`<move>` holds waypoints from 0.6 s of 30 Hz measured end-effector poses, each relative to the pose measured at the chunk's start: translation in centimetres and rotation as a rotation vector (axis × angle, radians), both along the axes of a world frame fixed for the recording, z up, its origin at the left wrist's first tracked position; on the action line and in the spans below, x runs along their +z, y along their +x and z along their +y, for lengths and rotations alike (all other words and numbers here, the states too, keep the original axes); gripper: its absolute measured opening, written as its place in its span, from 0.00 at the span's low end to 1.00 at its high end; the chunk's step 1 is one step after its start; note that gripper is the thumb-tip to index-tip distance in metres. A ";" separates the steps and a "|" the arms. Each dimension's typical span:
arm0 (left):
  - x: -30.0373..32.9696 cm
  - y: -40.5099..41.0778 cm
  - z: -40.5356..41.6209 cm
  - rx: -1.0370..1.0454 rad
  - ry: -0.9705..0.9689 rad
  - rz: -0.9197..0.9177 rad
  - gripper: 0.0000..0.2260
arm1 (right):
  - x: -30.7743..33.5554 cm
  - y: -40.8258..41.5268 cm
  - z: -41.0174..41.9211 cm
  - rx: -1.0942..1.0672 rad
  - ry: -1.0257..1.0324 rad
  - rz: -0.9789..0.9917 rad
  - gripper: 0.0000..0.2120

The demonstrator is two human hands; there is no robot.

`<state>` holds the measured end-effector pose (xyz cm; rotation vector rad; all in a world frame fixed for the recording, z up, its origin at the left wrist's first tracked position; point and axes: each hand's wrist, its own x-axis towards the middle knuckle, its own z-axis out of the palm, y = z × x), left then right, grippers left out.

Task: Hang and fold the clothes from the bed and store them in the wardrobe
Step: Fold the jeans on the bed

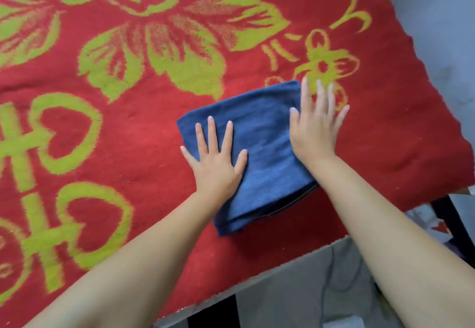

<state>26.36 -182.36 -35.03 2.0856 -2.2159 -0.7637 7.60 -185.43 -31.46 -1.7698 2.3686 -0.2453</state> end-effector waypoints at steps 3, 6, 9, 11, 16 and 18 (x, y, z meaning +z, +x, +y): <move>-1.2 -0.4 0.6 -0.007 -0.053 -0.029 0.30 | -2.1 1.0 1.0 0.323 0.134 0.066 0.28; -2.3 -1.0 1.0 -0.018 -0.083 -0.026 0.30 | -5.1 -0.5 1.5 0.250 0.225 -0.072 0.29; -4.0 -1.5 0.6 0.011 -0.100 -0.038 0.30 | -7.0 -1.3 -0.2 0.230 0.168 -0.133 0.31; -5.0 -1.7 0.4 -0.006 -0.084 -0.065 0.30 | -8.1 -1.7 -0.8 0.222 0.176 -0.123 0.32; -3.3 -1.5 0.2 -0.033 -0.018 -0.063 0.30 | -6.6 -0.9 -1.2 0.187 0.289 -0.003 0.30; -1.3 -1.5 1.4 -0.077 -0.109 -0.009 0.30 | -4.7 0.9 -0.4 0.205 0.251 0.056 0.29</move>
